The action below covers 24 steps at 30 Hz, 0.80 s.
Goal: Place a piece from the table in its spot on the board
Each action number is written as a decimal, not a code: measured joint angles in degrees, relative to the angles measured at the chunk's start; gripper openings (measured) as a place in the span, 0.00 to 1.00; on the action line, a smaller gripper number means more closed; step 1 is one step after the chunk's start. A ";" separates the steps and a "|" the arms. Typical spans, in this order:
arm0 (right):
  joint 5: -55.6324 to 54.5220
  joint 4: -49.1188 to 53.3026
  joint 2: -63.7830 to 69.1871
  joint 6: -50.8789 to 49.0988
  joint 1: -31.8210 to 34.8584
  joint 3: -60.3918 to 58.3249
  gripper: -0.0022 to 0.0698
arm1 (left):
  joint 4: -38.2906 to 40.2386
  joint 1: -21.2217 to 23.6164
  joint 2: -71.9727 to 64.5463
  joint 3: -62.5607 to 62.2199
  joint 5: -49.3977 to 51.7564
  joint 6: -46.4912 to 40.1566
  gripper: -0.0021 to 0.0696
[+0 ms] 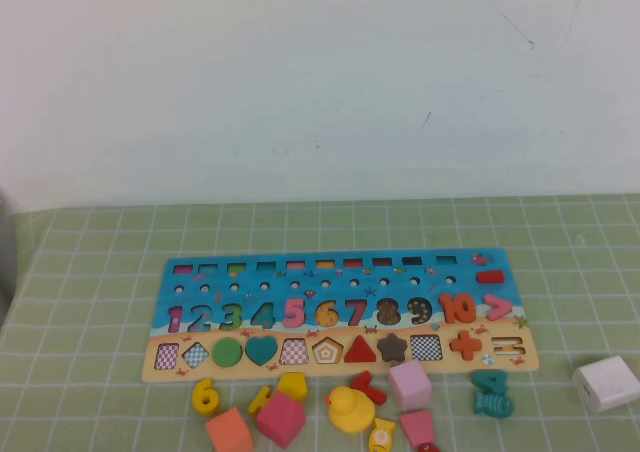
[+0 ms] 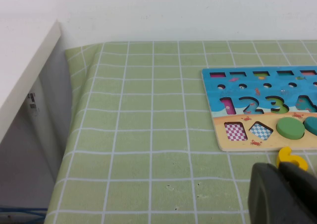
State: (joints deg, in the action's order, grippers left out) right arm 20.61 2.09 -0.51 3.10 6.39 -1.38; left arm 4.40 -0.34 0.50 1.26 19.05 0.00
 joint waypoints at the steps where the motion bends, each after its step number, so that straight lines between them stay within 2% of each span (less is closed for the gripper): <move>1: 0.00 0.00 0.00 0.00 0.00 0.00 0.03 | 0.00 0.00 0.00 0.00 0.00 0.00 0.03; 24: 0.00 0.00 0.00 0.00 0.00 0.00 0.03 | 4.03 0.00 0.00 0.00 -0.11 0.00 0.03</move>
State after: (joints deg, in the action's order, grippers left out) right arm 20.61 2.09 -0.51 3.10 6.39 -1.38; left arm 8.43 -0.34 0.50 1.26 18.94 0.00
